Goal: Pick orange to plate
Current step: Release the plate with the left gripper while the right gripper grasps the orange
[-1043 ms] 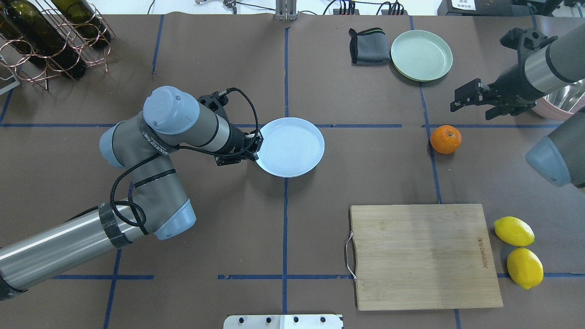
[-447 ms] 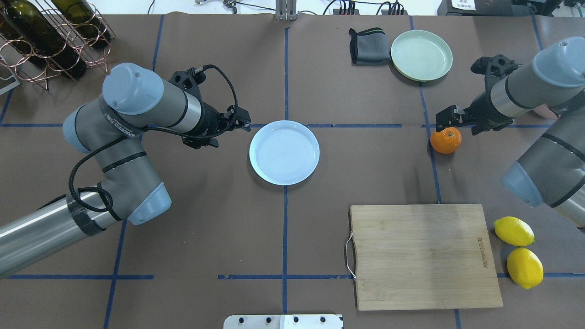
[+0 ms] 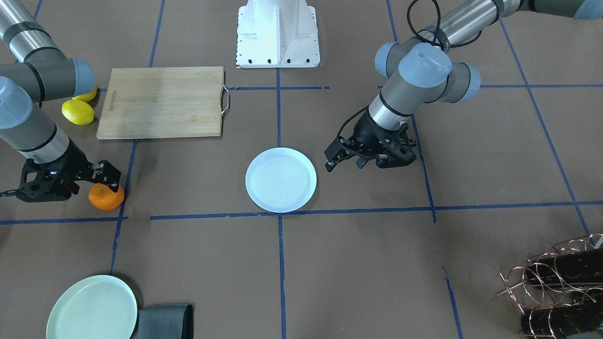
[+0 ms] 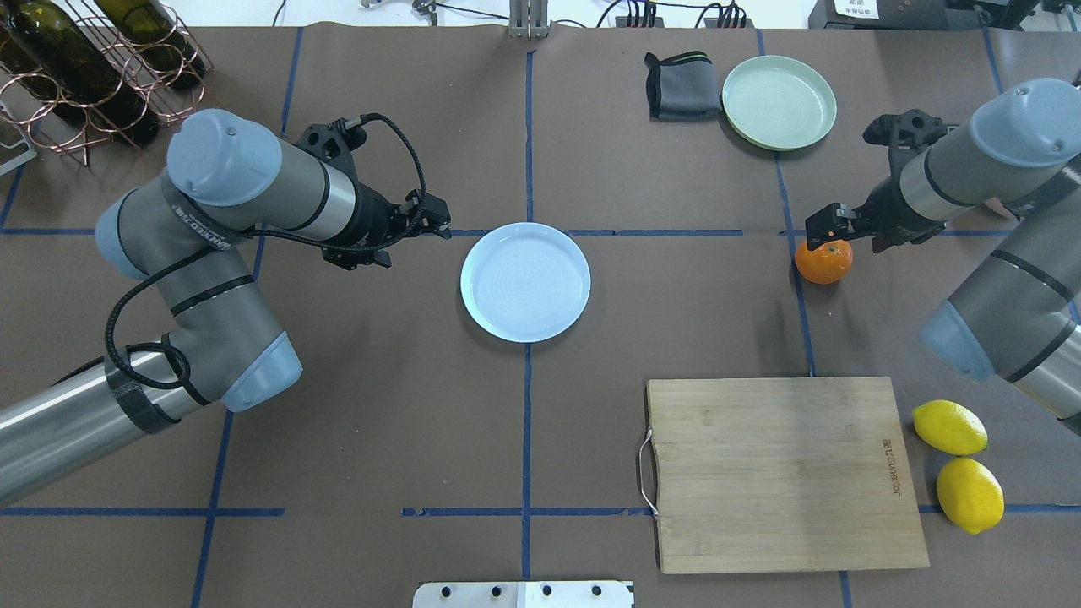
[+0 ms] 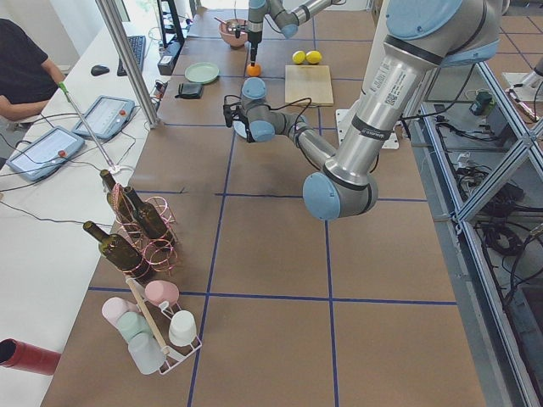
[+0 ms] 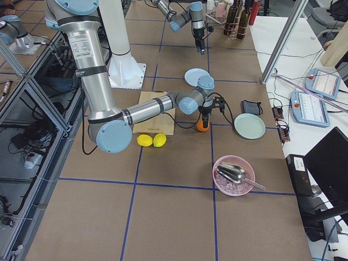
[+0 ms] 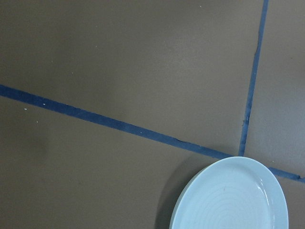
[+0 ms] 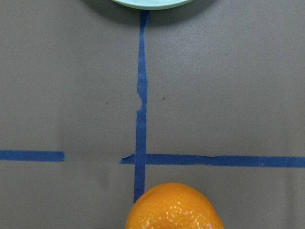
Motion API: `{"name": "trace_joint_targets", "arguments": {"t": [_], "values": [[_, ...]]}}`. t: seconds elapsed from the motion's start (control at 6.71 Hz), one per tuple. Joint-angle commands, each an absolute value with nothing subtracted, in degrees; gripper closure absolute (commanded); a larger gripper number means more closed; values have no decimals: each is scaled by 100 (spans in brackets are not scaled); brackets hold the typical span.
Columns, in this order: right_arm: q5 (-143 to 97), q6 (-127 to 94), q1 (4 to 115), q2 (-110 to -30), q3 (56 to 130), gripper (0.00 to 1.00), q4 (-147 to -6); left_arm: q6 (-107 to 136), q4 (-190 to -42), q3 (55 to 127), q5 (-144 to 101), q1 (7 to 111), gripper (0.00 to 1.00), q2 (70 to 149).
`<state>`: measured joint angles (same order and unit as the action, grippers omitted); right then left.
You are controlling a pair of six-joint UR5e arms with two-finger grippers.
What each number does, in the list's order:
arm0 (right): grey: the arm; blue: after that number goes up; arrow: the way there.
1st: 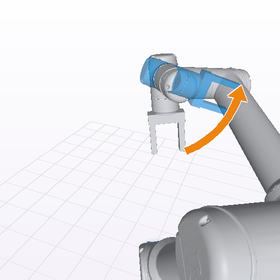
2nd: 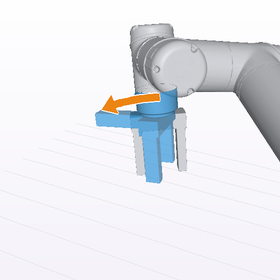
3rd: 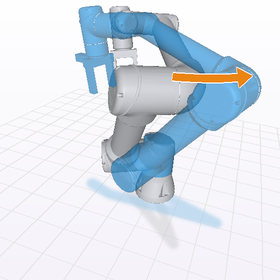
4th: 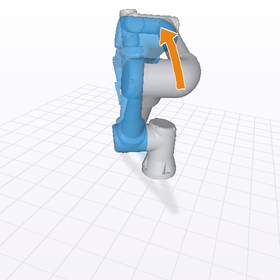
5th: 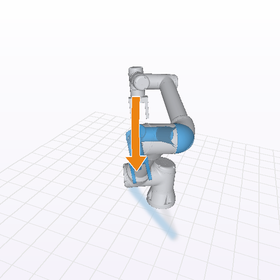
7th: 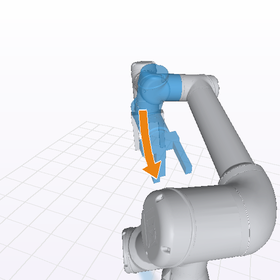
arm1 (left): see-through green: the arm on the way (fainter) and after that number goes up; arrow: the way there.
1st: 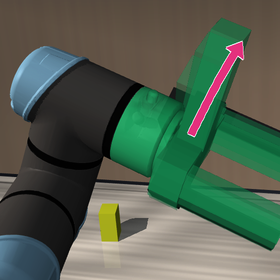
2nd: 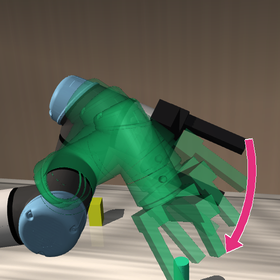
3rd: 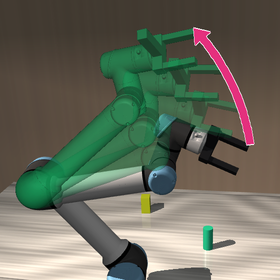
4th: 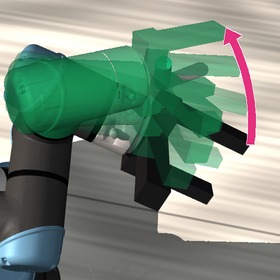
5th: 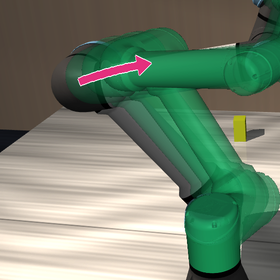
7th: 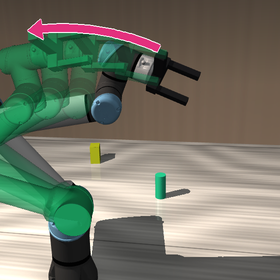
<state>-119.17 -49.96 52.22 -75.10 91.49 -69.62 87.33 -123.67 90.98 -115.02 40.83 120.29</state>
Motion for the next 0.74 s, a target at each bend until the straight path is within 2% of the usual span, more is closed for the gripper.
{"name": "trace_joint_targets", "arguments": {"t": [0.0,0.6], "values": [[-11883,-4975,5159,-7410,8983,0,-6961,8728,-12366,9123,-11505,4104,0,11988],[-11602,-4957,4913,-7409,8842,0,-6943,8728,-12366,9141,-11505,4104,0,11988]]}}
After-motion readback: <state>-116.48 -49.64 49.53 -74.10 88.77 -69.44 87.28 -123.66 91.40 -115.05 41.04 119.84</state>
